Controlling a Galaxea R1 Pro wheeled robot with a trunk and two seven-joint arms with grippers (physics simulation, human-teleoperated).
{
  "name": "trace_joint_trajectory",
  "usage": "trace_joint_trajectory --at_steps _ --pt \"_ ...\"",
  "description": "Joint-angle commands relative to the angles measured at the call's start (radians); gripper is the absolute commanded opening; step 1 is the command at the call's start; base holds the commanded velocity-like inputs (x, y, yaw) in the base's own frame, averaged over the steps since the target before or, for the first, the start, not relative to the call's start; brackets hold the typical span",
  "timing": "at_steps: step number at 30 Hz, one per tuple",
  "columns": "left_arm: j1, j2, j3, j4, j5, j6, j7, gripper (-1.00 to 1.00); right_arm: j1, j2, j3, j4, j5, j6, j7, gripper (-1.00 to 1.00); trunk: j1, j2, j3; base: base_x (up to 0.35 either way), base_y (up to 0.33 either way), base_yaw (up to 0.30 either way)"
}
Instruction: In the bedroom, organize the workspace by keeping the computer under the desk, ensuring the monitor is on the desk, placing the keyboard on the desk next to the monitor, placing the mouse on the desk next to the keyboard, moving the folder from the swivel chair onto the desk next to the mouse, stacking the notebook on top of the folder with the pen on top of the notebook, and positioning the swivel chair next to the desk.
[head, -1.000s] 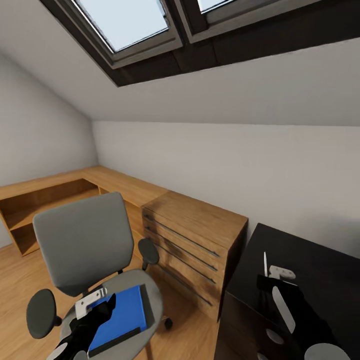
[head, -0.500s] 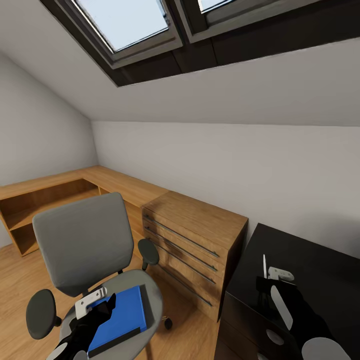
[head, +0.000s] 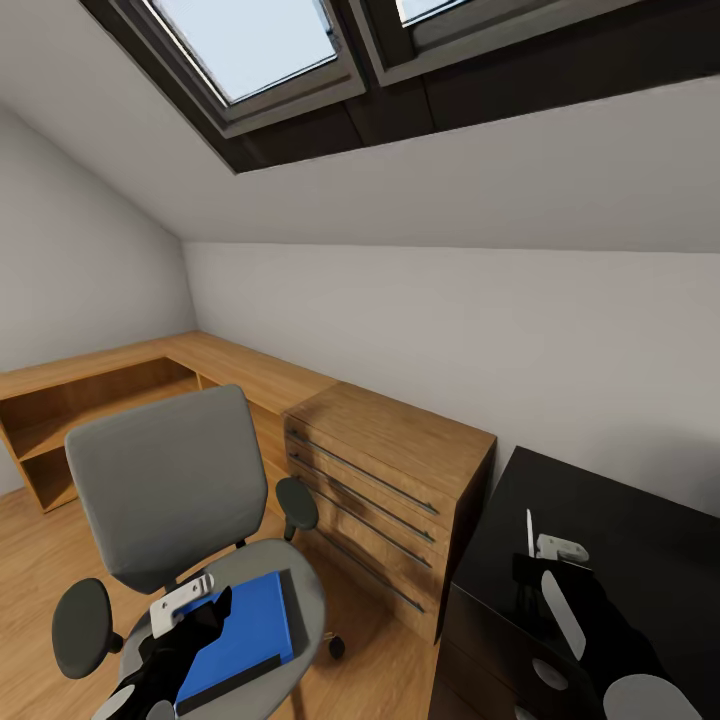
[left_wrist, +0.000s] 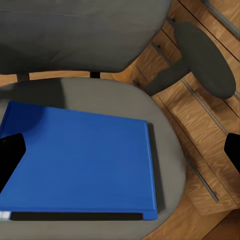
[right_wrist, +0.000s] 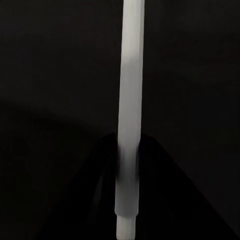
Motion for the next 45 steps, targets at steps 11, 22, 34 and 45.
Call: trace_joint_trajectory --at_steps 11,22,34,45 --pt "0.0 -0.001 0.001 -0.002 0.011 0.004 0.005 1.0 0.0 0.0 0.001 -0.002 -0.012 0.006 -0.009 -1.0 0.0 -0.001 -0.001 0.0 0.0 0.0" --pt "0.0 -0.001 0.001 -0.002 0.01 0.004 0.005 1.0 0.0 0.0 0.001 -0.002 -0.012 0.005 -0.01 -1.0 -0.027 0.048 0.021 0.0 0.0 0.0" --pt "0.0 -0.001 0.001 -0.002 0.011 0.004 0.005 1.0 -0.001 0.001 0.001 0.004 -0.012 0.004 -0.016 -1.0 -0.034 0.062 0.027 0.0 0.0 0.0" --pt "0.0 0.0 0.001 -0.002 0.01 0.004 0.005 1.0 -0.002 0.004 0.003 0.022 -0.012 0.004 -0.039 -1.0 -0.034 0.062 0.027 0.0 0.0 0.0"
